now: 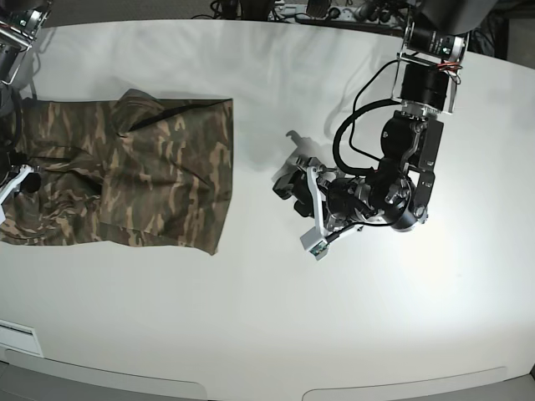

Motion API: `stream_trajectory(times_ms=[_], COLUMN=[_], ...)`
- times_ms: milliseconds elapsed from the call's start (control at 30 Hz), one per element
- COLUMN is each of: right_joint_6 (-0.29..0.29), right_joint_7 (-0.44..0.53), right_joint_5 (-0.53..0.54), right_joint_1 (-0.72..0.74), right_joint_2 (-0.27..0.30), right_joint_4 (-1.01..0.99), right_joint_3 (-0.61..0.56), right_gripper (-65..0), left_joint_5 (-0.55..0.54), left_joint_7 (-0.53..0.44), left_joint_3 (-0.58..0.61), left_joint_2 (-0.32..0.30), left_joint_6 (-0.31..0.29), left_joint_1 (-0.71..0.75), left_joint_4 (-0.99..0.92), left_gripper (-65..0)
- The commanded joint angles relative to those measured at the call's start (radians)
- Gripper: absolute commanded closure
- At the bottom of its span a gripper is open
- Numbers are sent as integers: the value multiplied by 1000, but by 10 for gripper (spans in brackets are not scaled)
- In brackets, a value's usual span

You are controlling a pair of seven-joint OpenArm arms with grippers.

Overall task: Fold the T-shirt properly
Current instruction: 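Drag the shirt bundle with the right gripper toward the left gripper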

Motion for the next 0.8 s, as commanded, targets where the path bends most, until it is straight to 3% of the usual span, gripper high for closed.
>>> stream_trajectory(times_ms=[0, 133, 200, 267, 400, 533, 667, 767], right_joint_6=[-20, -114, -146, -143, -104, -8, 62, 106], right_joint_7=[23, 27, 23, 6, -39, -116, -179, -177], right_joint_5=[-18, -138, -133, -92, 11, 282, 489, 529], right_joint_1=[18, 10, 7, 7, 7, 7, -21, -61], right_joint_2=[26, 23, 22, 23, 22, 5, -66, -143], right_joint_4=[52, 206, 280, 335, 413, 419, 414, 414], right_joint_3=[8, 8, 7, 7, 7, 7, 7, 7], right_gripper=[0, 0, 0, 0, 0, 0, 0, 0], left_joint_5=[-13, -14, -14, -16, -21, -21, -22, -21], left_joint_7=[-15, -16, -16, -16, -15, -15, -15, -16], left_joint_3=[-15, -58, -68, -68, -68, -68, -68, -68], left_joint_2=[0, 0, 0, 0, 0, 0, 0, 0], left_joint_6=[-6, -6, -7, -18, -29, -29, -29, -29], left_joint_1=[-17, 11, 21, 24, 27, 27, 27, 26], left_joint_4=[18, 18, 18, 18, 18, 18, 18, 18], left_gripper=[-352, -352, -352, -352, -352, -352, -352, -352])
